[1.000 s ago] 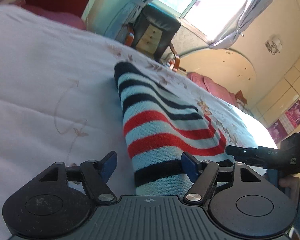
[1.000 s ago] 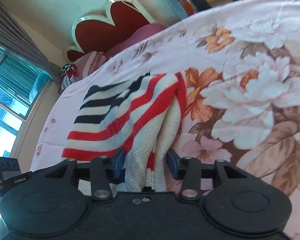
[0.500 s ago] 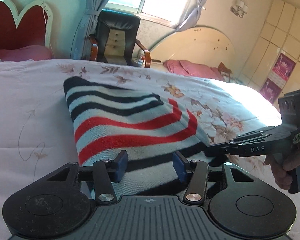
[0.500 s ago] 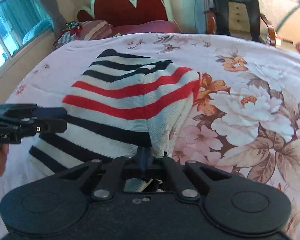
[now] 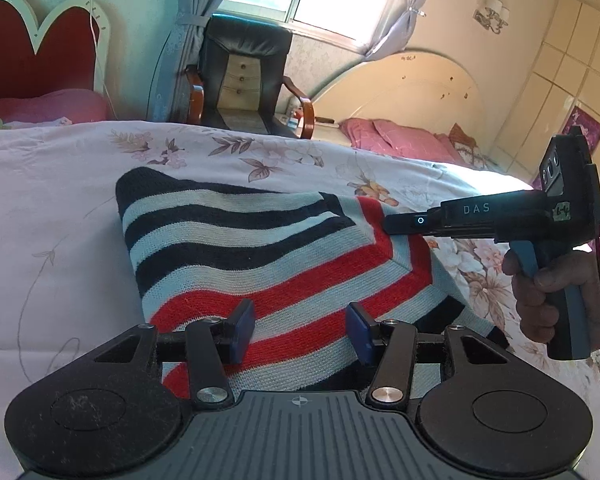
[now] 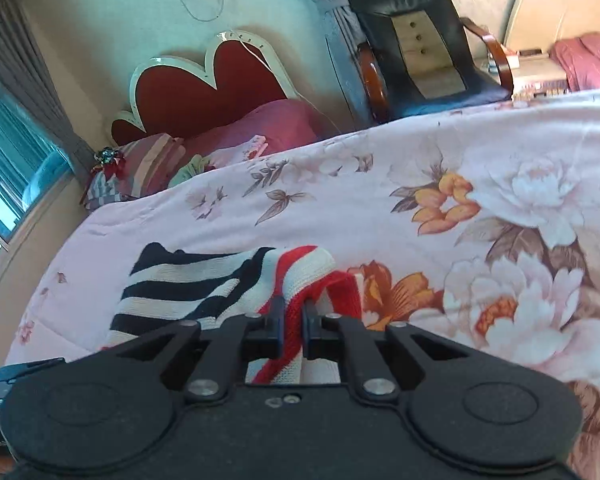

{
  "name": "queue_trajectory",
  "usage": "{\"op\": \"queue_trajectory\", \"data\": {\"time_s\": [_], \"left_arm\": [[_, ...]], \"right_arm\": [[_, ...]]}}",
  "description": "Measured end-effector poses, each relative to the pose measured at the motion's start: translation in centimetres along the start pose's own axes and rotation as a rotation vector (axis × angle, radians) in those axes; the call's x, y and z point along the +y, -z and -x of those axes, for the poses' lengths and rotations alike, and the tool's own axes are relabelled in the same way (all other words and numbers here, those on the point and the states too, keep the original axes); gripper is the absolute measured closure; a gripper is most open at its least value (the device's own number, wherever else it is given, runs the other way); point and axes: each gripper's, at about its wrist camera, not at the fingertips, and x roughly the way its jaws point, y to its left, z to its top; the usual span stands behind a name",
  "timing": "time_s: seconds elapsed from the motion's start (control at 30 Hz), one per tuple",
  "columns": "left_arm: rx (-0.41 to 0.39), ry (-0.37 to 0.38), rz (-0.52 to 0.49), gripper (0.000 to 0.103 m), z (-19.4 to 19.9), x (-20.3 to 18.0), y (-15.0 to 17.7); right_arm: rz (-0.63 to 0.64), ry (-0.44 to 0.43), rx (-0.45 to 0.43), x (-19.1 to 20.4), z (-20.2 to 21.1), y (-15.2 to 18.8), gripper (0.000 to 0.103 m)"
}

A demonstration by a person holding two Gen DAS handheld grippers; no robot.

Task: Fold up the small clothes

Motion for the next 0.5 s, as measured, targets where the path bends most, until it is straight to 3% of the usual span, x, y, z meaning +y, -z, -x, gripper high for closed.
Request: {"op": "queue_trajectory", "data": {"time_s": [0.13, 0.17, 0.23, 0.3, 0.4, 0.5], "left_arm": [[0.005, -0.014, -0.007, 0.052, -0.2, -0.7, 0.0], [-0.003, -0.009, -0.008, 0.052, 0.5, -0.9, 0.1], [-0.024, -0.009, -0.007, 0.052, 2.4, -0.8, 0.5], [-0.045, -0.011, -0.002, 0.052, 4.1, -0.7, 1.3], [-0.04, -0.048, -0.027, 0.052, 4.8, -1.2, 2.3], [-0.018, -0.097, -0.101, 0.052, 4.2, -2.8, 2.6]], "right_arm": [[0.026, 0.051, 0.051, -1.0, -1.6, 0.6, 0.093], [0.01, 0.06, 0.057, -1.1, -1.2, 0.7, 0.085], [0.004, 0.066, 0.032, -0.4, 0.6, 0.9, 0.085], [0.059, 0.008, 0.0, 1.3, 3.6, 1.7, 0.085], [0.194, -0.06, 0.038, 4.2, 6.2, 4.3, 0.088], [0.336, 0.007, 0.135, 5.3, 5.6, 7.3, 0.098]]}}
